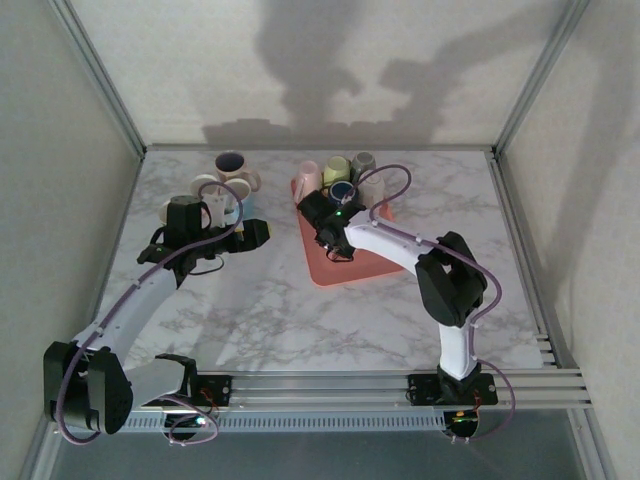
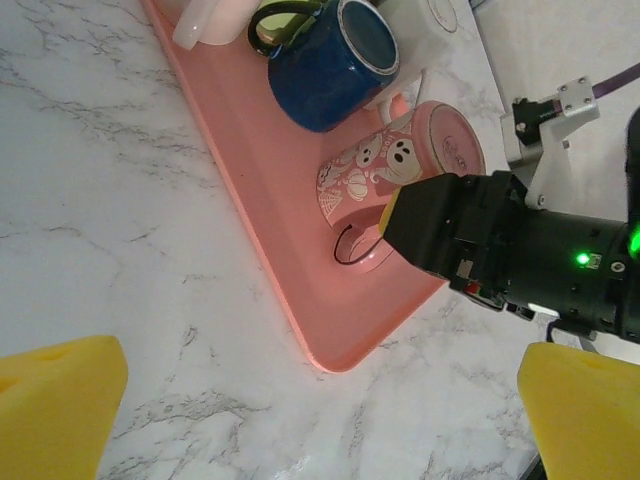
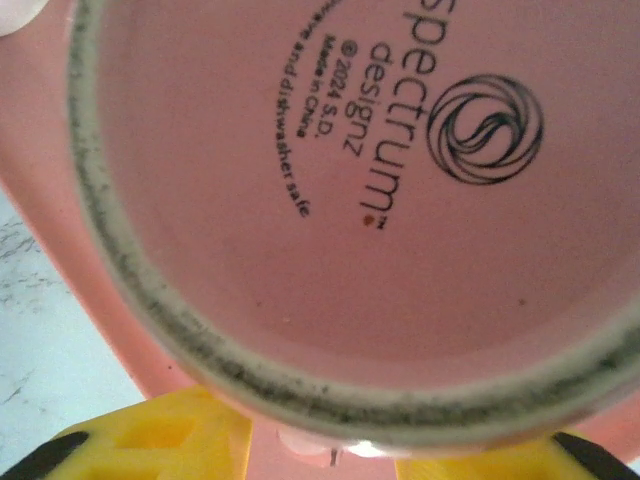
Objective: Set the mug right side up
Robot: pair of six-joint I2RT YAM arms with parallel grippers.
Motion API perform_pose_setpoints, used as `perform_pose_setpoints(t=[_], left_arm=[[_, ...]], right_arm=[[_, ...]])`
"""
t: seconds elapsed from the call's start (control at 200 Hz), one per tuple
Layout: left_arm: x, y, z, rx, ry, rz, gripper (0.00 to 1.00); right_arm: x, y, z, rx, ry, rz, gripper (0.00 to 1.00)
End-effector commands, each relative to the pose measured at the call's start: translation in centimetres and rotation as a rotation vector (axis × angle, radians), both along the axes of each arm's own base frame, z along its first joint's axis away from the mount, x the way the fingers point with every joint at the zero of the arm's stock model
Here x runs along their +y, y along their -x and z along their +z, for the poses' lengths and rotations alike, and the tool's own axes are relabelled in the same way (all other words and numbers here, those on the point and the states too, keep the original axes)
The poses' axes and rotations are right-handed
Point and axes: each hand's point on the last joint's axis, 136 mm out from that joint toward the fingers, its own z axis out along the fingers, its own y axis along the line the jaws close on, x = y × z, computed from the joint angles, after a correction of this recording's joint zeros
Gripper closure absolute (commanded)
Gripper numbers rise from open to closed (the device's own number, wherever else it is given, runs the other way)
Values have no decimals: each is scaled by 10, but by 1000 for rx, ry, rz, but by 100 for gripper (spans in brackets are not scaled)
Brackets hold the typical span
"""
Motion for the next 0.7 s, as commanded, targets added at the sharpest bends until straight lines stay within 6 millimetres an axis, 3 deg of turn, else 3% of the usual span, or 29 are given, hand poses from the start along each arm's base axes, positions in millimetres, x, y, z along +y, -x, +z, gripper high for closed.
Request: perform_pose_setpoints(t=[0.0,0.295,0.461,0.691], left_arm=[[-2,2,10,-30,2,-12,0],[-1,3,3,-15,-8,-6,0],[0,2,2,-10,-16,-3,0],[2,1,2,-14,-26,6,0]], right_arm=[[-5,-6,5,-25,40,-35,61],[-23,2,6,21,130,18,65],[-33,11,6,35,163,55,74],[-39,11,-2,66,211,106,76]])
